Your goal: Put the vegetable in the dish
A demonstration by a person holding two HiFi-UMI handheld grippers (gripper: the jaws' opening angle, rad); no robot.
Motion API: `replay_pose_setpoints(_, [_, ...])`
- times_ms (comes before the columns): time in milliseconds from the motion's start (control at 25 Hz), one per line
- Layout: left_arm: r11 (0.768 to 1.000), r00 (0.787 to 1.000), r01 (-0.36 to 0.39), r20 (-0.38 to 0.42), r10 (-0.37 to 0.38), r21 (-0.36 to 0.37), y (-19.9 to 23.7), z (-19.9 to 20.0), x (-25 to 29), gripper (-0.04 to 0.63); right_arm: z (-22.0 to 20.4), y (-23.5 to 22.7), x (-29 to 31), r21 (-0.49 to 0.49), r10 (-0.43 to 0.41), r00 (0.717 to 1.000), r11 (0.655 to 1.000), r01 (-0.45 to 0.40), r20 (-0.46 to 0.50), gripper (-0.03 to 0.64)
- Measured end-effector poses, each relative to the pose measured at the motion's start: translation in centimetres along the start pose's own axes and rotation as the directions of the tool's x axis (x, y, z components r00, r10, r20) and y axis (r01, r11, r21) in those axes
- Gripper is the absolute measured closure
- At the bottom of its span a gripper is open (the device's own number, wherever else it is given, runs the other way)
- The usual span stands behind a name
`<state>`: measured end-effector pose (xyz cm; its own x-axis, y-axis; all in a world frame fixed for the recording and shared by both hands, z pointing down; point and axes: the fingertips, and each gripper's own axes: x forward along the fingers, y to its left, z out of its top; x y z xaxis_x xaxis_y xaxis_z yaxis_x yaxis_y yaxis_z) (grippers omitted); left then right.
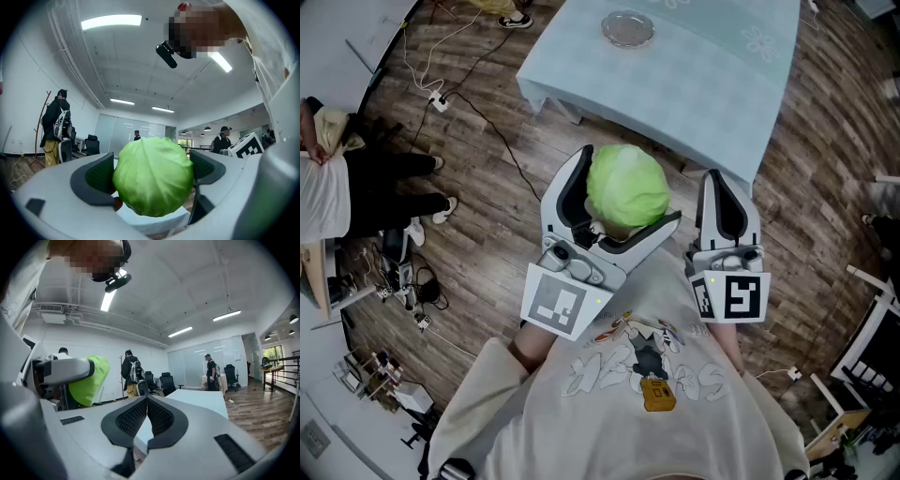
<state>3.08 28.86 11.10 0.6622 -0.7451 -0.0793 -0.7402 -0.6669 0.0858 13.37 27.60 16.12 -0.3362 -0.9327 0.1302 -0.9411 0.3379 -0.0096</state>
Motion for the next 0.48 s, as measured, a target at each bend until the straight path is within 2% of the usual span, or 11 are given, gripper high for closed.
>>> replay_pose_setpoints(160, [1.0, 1.0, -0.005, -0.016, 0.005, 0.005, 0.8, -0.2, -4.0, 0.084, -1.0, 4.8, -0.9, 0.011, 0.008, 0.999, 1.0, -0.008, -0.031, 0.592])
replay_pose_setpoints(320, [0.999, 0.998, -0.044, -0.044, 0.044, 0.005, 1.7, -0.6, -7.9, 0.084, -2.3, 8.1, -1.4, 0.018, 0.027, 0.997, 0.999, -0.026, -0.065, 0.592])
replay_pose_setpoints(480, [0.997, 0.994, -0.08, -0.072, 0.08, 0.0, 2.5, -1.1, -10.7, 0.084, -2.1, 10.2, -1.6, 0.044, 0.077, 0.996, 0.996, -0.075, -0.046, 0.591])
